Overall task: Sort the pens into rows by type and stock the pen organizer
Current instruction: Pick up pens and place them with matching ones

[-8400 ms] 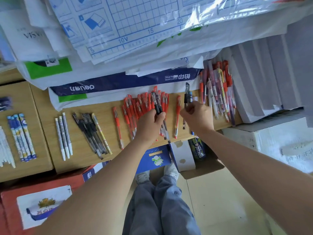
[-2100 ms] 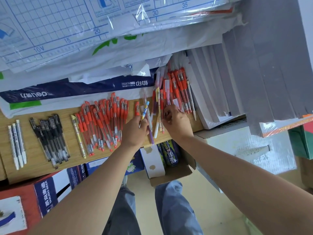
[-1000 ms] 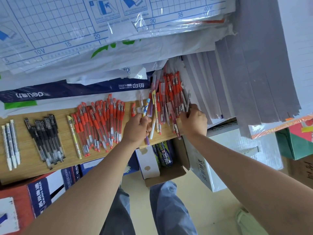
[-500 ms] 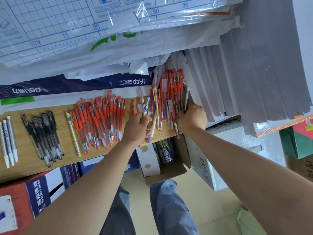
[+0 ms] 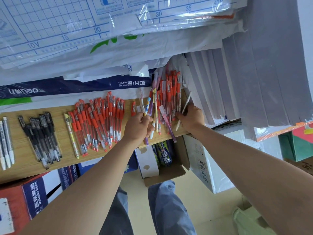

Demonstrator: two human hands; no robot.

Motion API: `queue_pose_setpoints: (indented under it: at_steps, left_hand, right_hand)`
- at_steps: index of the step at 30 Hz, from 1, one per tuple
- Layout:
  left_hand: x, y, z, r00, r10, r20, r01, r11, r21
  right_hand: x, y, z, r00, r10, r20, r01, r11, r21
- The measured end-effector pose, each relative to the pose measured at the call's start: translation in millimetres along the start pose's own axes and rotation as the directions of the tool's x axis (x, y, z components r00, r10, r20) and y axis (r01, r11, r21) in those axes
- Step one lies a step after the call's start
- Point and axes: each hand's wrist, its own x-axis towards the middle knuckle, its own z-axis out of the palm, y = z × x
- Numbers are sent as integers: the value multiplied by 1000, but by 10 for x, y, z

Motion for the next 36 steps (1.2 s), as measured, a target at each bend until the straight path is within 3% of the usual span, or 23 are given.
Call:
queue_pose_setpoints:
  at_steps: [12, 21, 26, 31, 36]
  left_hand:
    - [-47, 36, 70, 998, -36, 58, 36, 999, -3]
    - [-243, 168, 85, 997, -83, -2, 83, 992, -98]
    - [-425, 276, 61, 999, -50, -17, 44, 968, -247]
    - [-607, 256, -147, 992, -64, -106, 22, 934, -357]
    - [-867, 99, -583, 975, -90, -201, -2, 908, -418]
  right_hand:
    - [-168, -20, -156, 983, -101, -154, 117, 988, 99]
    - [-462, 32, -271, 985, -153, -84, 170, 949, 266]
    - [-706, -76, -330, 958, -244, 148, 190, 933, 306]
    - [-979, -354, -259, 846, -369, 385, 281, 922, 265]
    - [-1279, -774, -49, 752, -415, 511, 342, 910, 236]
